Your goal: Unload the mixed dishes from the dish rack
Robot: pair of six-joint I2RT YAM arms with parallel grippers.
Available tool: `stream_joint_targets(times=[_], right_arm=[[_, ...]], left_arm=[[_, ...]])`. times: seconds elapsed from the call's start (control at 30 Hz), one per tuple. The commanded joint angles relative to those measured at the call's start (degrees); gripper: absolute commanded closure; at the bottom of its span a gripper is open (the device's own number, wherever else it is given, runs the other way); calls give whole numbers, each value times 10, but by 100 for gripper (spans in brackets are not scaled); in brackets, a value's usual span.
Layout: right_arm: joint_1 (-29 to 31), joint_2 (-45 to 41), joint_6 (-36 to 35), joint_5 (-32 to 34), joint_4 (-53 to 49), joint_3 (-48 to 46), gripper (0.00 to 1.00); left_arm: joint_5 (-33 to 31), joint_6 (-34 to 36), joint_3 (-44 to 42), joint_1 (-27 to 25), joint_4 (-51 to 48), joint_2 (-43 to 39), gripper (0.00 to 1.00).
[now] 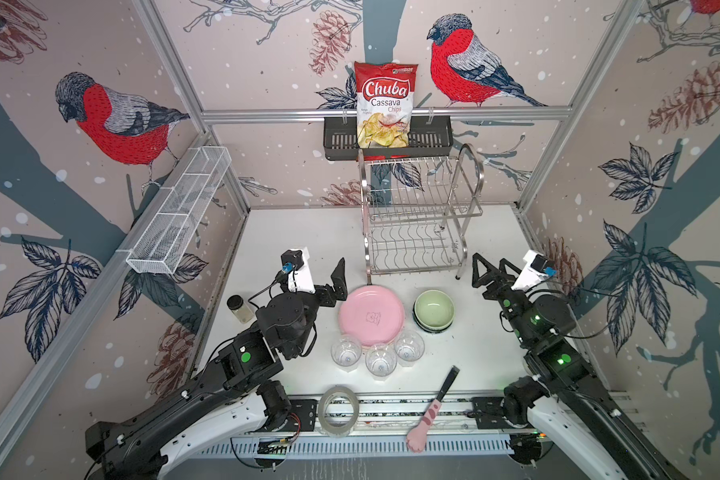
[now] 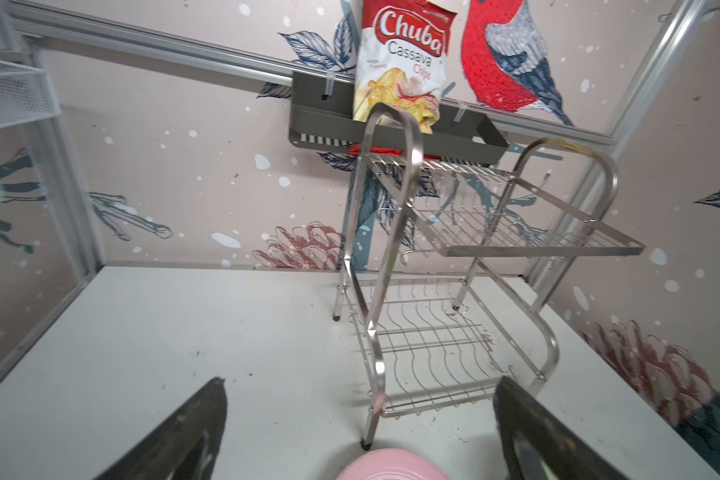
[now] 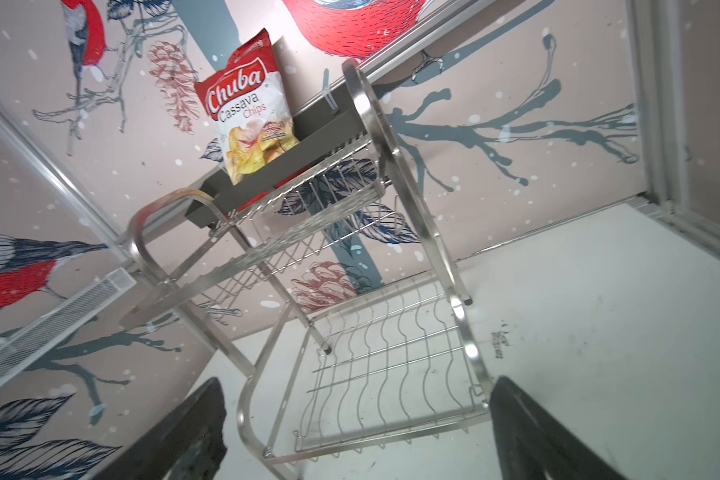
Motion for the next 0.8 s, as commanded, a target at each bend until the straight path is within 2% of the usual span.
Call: stream_joint_targets(times=[0.0,0.07,0.23,0.33,0.4,0.53,0.67,0.77], right_arm=[[0,3,-57,68,-7,-9,1],[0,7,-79,87,-3,-15,1],[-1,16,-110,123,8,-25,1],[-1,18,-126,150,66,-58,1],[-1,23,-148,159,118,-86,1],[-1,47,-165,187,148,-106,1],[-3,66,-185,200,188,-129,1],[-8,80,-195,221,234,-155,0]], left_arm=[[-56,24,-35,1,51,-20,2],[-57,44,-63,1,74,-37,1],[-110,89,-147,1,167,-77,1],[-50,188,-214,1,254,-91,1],[-28,218,-243,1,281,-90,1],[-88,239,-279,2,341,-73,1],[-64,315,-323,7,433,-49,1],[-79,338,-353,19,519,-21,1]])
